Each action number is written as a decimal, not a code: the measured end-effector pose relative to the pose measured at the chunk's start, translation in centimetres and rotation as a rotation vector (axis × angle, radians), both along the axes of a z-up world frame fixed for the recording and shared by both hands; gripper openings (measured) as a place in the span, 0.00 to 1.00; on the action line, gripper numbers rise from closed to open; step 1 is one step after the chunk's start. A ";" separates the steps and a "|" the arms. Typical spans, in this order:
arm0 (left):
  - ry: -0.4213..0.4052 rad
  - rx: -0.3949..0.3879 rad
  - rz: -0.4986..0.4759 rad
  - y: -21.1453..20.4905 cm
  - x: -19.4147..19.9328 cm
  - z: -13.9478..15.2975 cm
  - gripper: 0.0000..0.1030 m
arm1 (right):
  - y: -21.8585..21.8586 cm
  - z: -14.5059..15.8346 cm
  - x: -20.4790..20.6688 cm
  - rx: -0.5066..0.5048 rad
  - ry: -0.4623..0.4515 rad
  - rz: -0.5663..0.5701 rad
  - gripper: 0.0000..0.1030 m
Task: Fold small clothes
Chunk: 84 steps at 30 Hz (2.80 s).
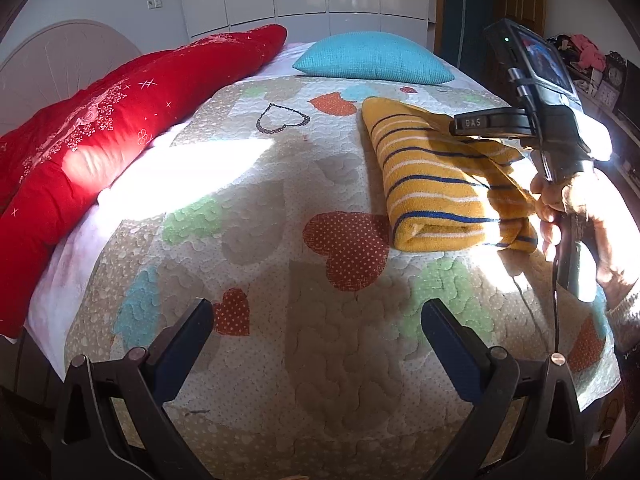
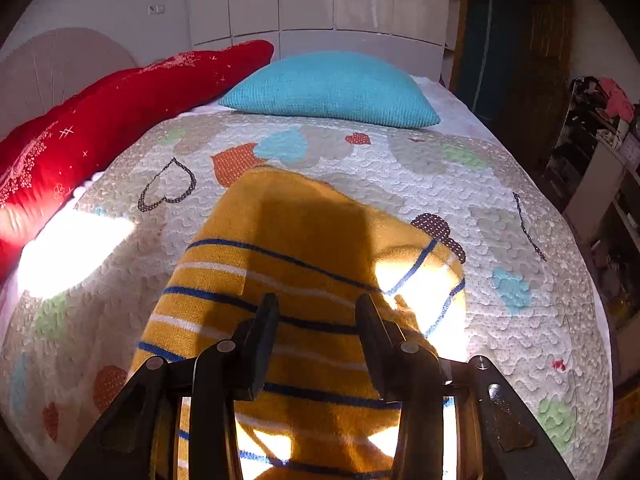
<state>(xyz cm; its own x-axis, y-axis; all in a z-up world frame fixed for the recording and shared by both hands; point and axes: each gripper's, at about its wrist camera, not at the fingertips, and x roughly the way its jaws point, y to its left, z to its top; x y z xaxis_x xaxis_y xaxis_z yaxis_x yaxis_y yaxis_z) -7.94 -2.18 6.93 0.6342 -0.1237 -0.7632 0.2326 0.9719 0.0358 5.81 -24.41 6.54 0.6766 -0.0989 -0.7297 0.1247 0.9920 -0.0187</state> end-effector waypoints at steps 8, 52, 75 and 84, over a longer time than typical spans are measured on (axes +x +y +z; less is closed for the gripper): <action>-0.042 0.025 -0.017 -0.7 -1.5 1.1 1.00 | -1.5 -2.4 -3.0 0.034 0.054 0.001 0.59; 0.052 0.014 -0.151 -6.3 -3.8 -1.6 1.00 | -3.6 -4.1 -22.0 0.028 0.030 -0.213 0.70; 0.022 -0.027 -0.149 -7.1 -2.0 -0.9 1.00 | -3.7 -2.6 -23.1 0.001 -0.009 -0.260 0.74; 0.018 -0.022 -0.115 -5.3 -1.9 -1.6 1.00 | -1.3 -2.4 -21.8 -0.048 -0.007 -0.201 0.76</action>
<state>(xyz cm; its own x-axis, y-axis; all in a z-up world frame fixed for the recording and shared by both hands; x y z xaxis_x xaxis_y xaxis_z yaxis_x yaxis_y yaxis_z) -9.85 -7.49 5.35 0.6013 -0.2116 -0.7705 0.3432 0.9392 0.0099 -15.98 -25.67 4.16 0.6450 -0.2670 -0.7160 0.3205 0.9451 -0.0638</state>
